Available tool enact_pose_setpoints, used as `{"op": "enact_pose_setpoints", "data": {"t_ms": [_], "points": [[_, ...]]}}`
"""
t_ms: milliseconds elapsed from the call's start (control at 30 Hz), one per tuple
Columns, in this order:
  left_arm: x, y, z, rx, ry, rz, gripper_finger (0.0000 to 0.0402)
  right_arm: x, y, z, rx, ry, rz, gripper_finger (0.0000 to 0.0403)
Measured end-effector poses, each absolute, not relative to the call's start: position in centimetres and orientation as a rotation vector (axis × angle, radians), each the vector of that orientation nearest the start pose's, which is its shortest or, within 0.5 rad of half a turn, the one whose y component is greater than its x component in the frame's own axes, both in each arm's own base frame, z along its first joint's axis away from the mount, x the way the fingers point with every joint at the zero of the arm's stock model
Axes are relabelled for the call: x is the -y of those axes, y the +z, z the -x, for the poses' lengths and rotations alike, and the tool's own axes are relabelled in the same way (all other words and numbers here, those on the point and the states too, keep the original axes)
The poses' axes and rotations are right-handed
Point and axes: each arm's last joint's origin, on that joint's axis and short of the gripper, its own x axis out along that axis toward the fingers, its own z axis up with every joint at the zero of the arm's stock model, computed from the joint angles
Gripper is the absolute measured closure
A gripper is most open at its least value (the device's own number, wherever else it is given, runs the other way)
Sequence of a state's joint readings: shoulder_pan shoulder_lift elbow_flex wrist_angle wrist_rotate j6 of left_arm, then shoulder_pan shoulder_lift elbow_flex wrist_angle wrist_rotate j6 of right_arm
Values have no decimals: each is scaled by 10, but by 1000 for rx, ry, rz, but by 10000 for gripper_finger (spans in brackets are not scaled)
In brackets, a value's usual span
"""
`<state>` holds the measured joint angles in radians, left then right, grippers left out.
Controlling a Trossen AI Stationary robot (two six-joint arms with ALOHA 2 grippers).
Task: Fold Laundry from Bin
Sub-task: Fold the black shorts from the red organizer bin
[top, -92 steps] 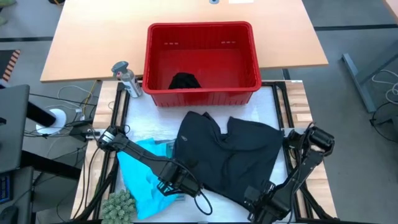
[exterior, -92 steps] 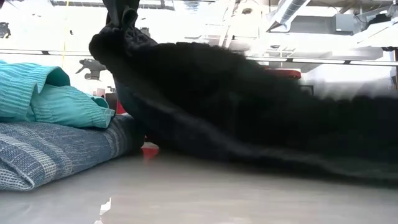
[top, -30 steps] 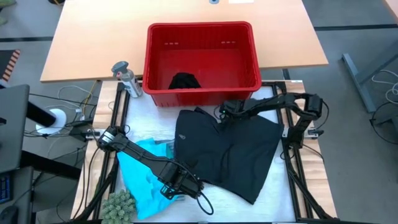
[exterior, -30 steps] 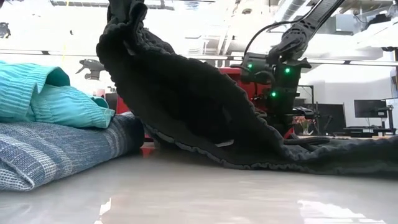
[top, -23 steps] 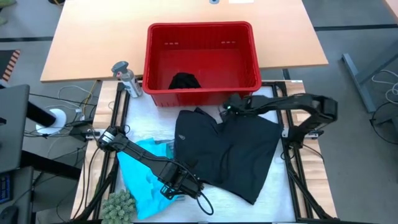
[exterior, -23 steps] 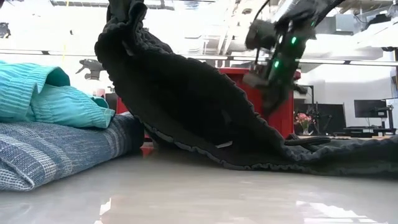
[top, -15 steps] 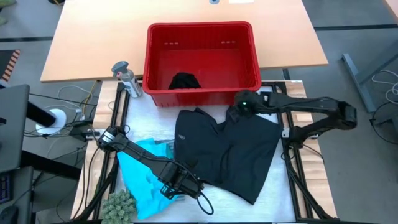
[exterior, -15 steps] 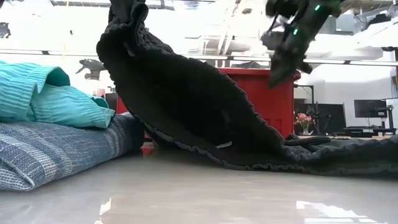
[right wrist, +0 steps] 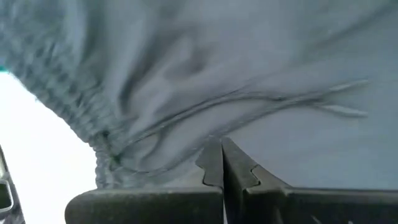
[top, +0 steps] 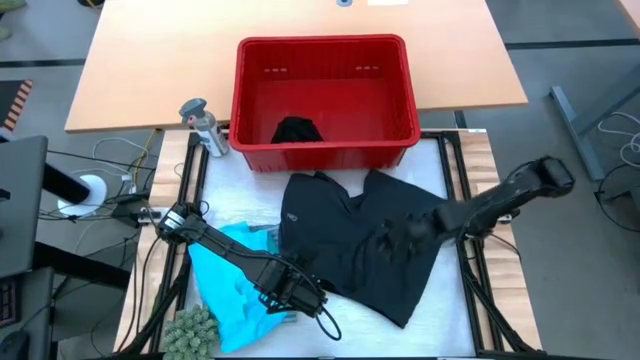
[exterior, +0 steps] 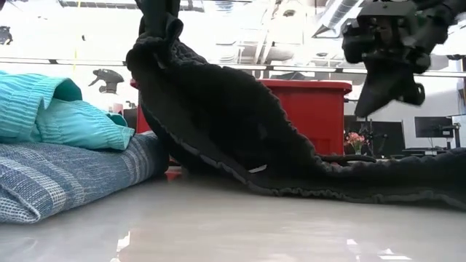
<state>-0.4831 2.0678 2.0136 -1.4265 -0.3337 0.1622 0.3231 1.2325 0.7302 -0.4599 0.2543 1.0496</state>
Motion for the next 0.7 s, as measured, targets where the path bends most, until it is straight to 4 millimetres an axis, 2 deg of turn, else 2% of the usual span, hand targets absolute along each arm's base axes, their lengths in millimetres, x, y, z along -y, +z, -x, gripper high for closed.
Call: {"op": "enact_pose_setpoints", "data": {"t_ms": [100, 233, 500, 700], "points": [[179, 287, -361, -1361, -236, -708, 401, -85, 188, -239, -856, -368, -700, 389], [179, 287, -360, -1364, -234, -706, 401, -99, 165, -265, -886, -352, -682, 389], [176, 287, -356, -1414, -234, -725, 401, -108, 139, -308, -994, -287, -623, 389], [175, 287, -354, -1439, -227, -735, 401, -111, 128, -340, -1020, -219, -585, 389]]}}
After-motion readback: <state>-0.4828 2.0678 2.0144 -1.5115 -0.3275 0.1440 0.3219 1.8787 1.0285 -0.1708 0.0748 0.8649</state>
